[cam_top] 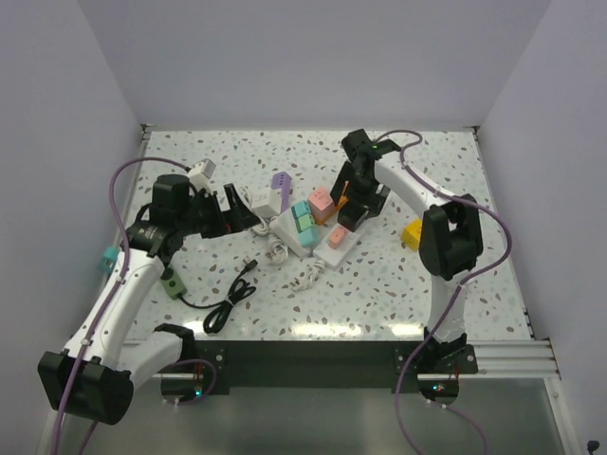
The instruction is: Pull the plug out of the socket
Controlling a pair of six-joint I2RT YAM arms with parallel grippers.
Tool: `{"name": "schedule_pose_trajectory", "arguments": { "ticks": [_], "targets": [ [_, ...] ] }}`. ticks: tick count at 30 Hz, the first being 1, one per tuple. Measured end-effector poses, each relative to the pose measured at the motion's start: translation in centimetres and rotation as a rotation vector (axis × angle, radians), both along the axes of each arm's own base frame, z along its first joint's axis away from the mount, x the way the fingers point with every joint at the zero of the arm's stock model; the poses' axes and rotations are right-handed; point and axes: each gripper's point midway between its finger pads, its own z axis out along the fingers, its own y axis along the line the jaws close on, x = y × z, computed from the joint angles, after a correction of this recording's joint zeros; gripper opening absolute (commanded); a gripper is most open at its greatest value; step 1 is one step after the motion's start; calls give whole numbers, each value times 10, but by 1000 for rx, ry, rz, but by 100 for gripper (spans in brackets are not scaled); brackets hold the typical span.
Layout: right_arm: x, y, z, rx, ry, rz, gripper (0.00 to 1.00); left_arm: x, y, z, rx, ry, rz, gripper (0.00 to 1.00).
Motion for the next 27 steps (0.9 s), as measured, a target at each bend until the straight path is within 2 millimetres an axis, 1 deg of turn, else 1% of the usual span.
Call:
{"name": "schedule_pose_trajectory", "arguments": {
  "ticks": [1, 2, 4, 5, 6, 7, 8, 10, 11, 15, 19, 22, 25, 27],
  "targets": [
    [-3, 0, -4, -6, 11, 2, 91, 0, -1, 0, -3, 1, -2, 99],
    [-8, 0, -9, -12, 24, 7, 85, -1, -2, 1, -7, 2, -4, 99],
    [-17, -2, -21, -24, 56, 14, 81, -1, -5, 2, -13, 2, -8, 99],
    [-21, -1, -28, -20, 69, 18, 78, -2, -6, 2, -16, 3, -11, 99],
    [-23, 0, -33, -17, 76, 20, 72, -2, -7, 2, -18, 3, -14, 99],
    [-26, -1, -38, -20, 83, 26, 63, -2, -8, 3, -19, 1, -18, 99],
    [-28, -1, -43, -20, 87, 31, 37, -3, -10, 3, -20, -2, -21, 99],
    [-29, -2, -42, -20, 70, 42, 11, -3, -13, 5, -24, -9, -32, 99],
    [-30, -3, -42, -22, 66, 59, 0, -3, -15, 5, -25, -11, -39, 99],
    [-42, -7, -42, -20, 48, 146, 0, -7, -28, 4, -35, -1, -74, 99],
    [-66, -13, -39, -1, 37, 269, 0, -9, -46, -1, -41, 13, -116, 99],
    [-103, -20, -34, 47, 28, 361, 0, -10, -63, -4, -55, 16, -150, 99],
    [-140, -23, -25, 118, 13, 435, 0, -10, -81, -13, -71, 30, -176, 99],
    [-155, -18, -19, 184, -10, 484, 0, -10, -94, -23, -73, 49, -193, 99]
  ]
}}
